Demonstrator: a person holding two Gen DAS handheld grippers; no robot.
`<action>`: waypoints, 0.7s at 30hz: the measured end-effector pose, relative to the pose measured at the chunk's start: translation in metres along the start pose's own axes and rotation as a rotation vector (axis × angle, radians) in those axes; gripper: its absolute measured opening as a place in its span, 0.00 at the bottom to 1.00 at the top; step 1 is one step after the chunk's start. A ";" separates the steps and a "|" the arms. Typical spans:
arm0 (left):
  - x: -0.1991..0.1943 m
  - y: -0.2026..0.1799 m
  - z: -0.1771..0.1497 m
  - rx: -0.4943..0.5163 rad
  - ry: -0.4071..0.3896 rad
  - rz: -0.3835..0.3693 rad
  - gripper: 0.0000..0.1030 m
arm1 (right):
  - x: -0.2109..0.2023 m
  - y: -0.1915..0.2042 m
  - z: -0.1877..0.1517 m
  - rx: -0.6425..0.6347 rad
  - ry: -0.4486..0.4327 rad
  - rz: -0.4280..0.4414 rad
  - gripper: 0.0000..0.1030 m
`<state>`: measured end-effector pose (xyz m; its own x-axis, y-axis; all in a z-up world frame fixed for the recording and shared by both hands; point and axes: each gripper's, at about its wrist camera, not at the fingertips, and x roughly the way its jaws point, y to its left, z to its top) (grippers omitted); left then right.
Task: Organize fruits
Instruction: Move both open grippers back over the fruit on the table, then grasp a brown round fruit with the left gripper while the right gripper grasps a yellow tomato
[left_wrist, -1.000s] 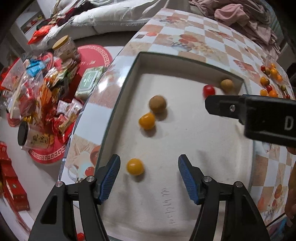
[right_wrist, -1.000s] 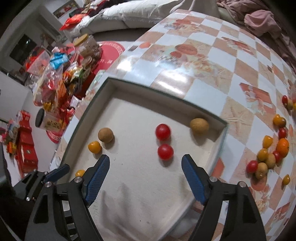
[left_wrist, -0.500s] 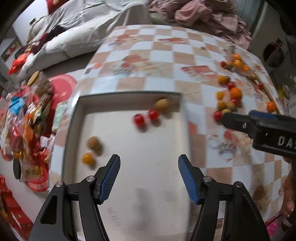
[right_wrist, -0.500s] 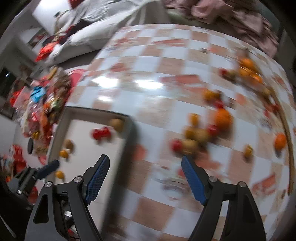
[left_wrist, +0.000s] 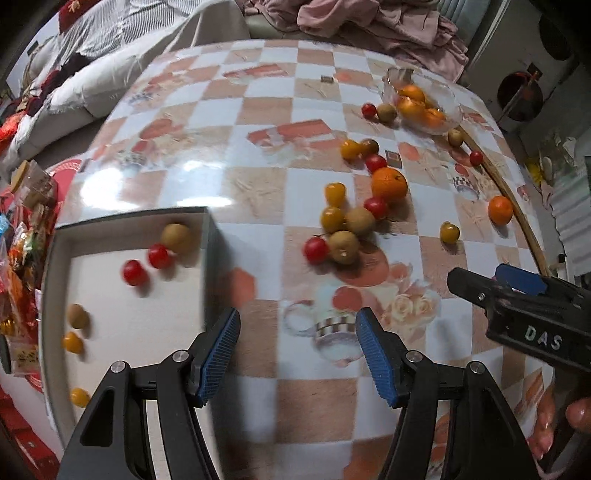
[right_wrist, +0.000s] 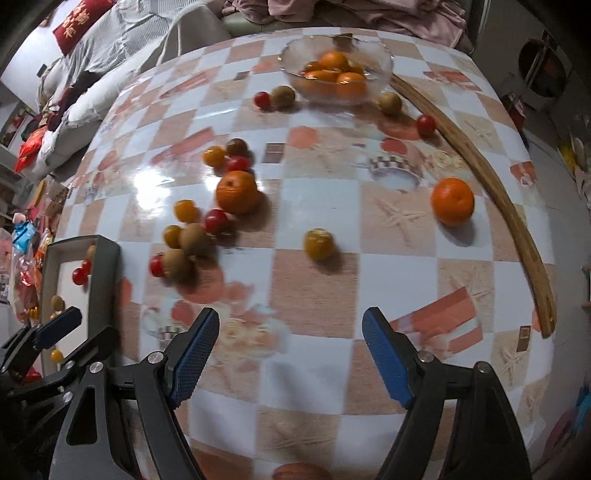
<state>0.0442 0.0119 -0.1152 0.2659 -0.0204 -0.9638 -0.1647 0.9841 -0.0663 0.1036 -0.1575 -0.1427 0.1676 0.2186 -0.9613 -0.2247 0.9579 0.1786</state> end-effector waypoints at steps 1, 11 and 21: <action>0.004 -0.003 0.001 -0.004 0.003 -0.001 0.64 | 0.002 -0.003 0.001 -0.004 0.003 -0.001 0.80; 0.045 -0.023 0.012 -0.077 0.049 -0.015 0.64 | 0.026 -0.018 0.014 -0.058 0.027 0.013 0.66; 0.059 -0.037 0.032 -0.066 0.031 0.014 0.51 | 0.041 -0.011 0.033 -0.131 0.010 0.017 0.56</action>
<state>0.0963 -0.0198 -0.1617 0.2340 -0.0132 -0.9721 -0.2310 0.9705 -0.0688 0.1441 -0.1526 -0.1771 0.1529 0.2319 -0.9607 -0.3513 0.9214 0.1665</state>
